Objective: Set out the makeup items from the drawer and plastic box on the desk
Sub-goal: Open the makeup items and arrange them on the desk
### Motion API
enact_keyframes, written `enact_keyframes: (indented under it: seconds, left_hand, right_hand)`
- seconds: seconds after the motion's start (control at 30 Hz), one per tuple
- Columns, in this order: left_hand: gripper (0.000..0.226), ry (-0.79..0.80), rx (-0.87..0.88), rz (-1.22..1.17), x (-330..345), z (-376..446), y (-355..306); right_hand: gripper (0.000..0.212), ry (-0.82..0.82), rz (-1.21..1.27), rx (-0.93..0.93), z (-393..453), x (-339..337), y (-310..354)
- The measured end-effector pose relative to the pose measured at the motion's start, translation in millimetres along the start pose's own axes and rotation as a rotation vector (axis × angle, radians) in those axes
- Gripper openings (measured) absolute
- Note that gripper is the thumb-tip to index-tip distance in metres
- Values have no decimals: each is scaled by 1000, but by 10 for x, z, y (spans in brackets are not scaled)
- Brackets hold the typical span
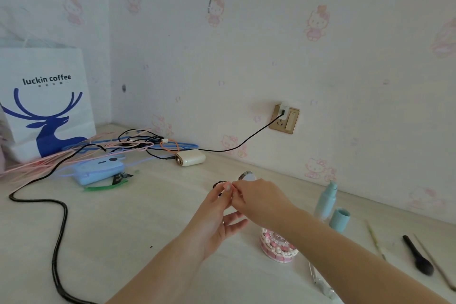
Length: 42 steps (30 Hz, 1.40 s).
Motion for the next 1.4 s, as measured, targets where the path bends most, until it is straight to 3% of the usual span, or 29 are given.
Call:
enact_keyframes:
  seconds: [0.27,0.43,0.6,0.83,0.9,1.0,1.13,1.4]
  left_hand:
    - [28,-32,-45,34,-96,-42,31]
    - [32,-58,-103,87,-268,-91,63]
    - [24,-162,-39,245,-462,-128,-66]
    - [19,-166,-27,363,-566,-115,-88]
    - [17,-102,8,604,-536,-62,-100]
    - [35,-59,85,1181,-587,88,-110]
    - [51,-70,92,1581,-719,263,-87]
    - [61,-21,-31,1774,-874,440,95]
  right_hand:
    - [39,-5,-25,-3,13,41,15]
    - [32,-15,449,142,7,-9,-296]
    - [28,8,813,308,9,220,-504]
    - [28,12,1051,454,-6,458,-626]
    - [28,13,1071,474,-22,516,-665]
    - [28,10,1038,492,-38,580,-714]
    - [28,23,1044,510,-24,660,-721]
    - [22,27,993,494,41,720,-721]
Point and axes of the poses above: each hand's wrist, its own z-axis towards the middle knuckle, its own x-axis out of the palm, y = z × x, the point moved 10 cm from there along z, towards the middle knuckle, and after that the axes turned 9 degrees about z, right-handed, at the moved point
